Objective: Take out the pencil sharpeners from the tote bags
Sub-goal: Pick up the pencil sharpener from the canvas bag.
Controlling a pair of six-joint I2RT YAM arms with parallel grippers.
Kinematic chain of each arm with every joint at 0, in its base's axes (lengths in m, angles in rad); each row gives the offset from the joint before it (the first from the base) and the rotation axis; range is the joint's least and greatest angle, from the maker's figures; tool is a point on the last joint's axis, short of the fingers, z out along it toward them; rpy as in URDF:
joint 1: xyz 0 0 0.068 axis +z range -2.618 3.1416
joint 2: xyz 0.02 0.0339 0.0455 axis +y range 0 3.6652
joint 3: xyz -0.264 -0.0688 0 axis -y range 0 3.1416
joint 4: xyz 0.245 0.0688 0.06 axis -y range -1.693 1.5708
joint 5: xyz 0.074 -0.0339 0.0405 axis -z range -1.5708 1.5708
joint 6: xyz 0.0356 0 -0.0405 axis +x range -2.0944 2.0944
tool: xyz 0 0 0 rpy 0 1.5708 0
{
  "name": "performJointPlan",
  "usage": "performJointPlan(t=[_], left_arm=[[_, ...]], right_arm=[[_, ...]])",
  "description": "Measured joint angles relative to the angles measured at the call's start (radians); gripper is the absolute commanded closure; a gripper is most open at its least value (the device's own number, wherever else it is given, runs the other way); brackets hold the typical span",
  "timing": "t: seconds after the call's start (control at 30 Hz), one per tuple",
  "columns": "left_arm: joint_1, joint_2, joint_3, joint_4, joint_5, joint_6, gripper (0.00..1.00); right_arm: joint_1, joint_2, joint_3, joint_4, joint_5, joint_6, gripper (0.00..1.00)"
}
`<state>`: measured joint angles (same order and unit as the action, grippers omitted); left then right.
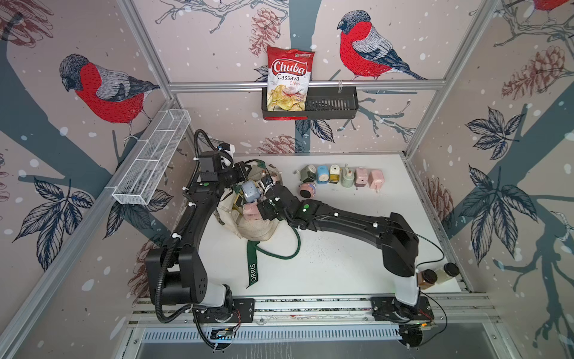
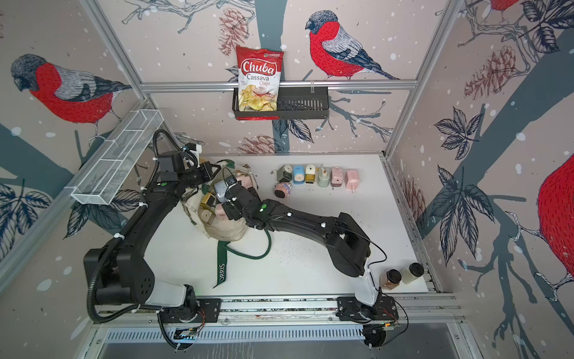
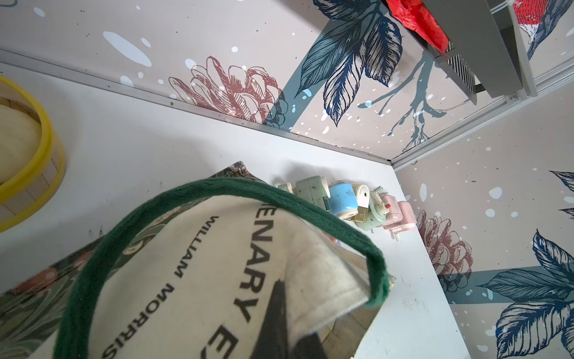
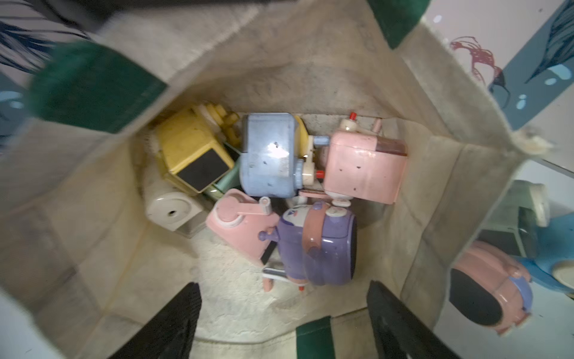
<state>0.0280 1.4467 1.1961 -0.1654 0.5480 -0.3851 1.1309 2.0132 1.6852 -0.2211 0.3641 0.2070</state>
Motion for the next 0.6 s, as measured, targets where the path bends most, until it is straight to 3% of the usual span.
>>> performJointPlan(t=[0.23, 0.6], left_arm=[[0.000, 0.001, 0.000, 0.000, 0.000, 0.000, 1.00], [0.000, 0.001, 0.000, 0.000, 0.000, 0.000, 1.00]], right_arm=[[0.014, 0.163, 0.158, -0.149, 0.137, -0.033, 0.06], [0.008, 0.252, 0.208, -0.222, 0.159, -0.105, 0.00]])
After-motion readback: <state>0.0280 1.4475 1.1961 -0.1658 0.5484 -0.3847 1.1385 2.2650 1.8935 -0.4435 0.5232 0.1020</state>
